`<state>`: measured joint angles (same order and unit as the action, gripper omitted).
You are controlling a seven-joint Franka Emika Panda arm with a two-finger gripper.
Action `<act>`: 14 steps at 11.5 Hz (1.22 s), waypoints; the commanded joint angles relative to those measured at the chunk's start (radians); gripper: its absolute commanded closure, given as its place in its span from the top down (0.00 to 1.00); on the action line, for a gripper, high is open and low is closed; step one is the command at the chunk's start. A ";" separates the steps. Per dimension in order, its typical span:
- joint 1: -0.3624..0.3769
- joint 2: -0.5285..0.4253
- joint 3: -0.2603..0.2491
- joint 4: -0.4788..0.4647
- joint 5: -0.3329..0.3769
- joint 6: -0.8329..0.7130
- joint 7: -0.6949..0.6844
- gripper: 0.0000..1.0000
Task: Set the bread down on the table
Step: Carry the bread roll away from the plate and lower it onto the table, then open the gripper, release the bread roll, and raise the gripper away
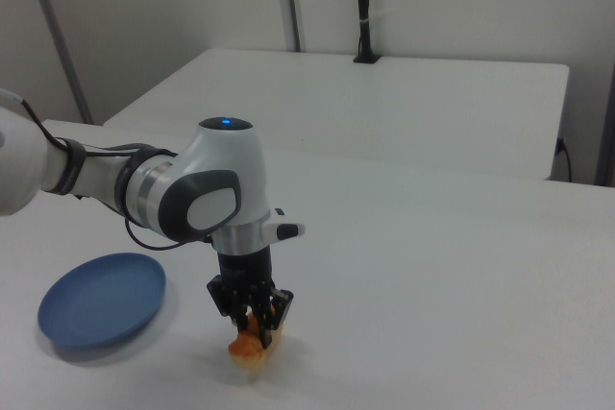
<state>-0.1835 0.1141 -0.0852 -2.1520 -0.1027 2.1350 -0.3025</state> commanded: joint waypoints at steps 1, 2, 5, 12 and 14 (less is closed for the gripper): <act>-0.005 0.036 0.004 0.004 -0.032 0.016 -0.009 0.45; -0.007 0.039 0.004 0.004 -0.038 0.016 -0.009 0.69; -0.010 0.036 0.005 0.021 -0.037 0.002 0.000 1.00; 0.145 0.019 0.016 0.360 0.000 -0.321 0.144 1.00; 0.247 0.015 0.016 0.431 -0.002 -0.369 0.215 1.00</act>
<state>-0.0407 0.1323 -0.0624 -1.8004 -0.1141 1.8350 -0.1696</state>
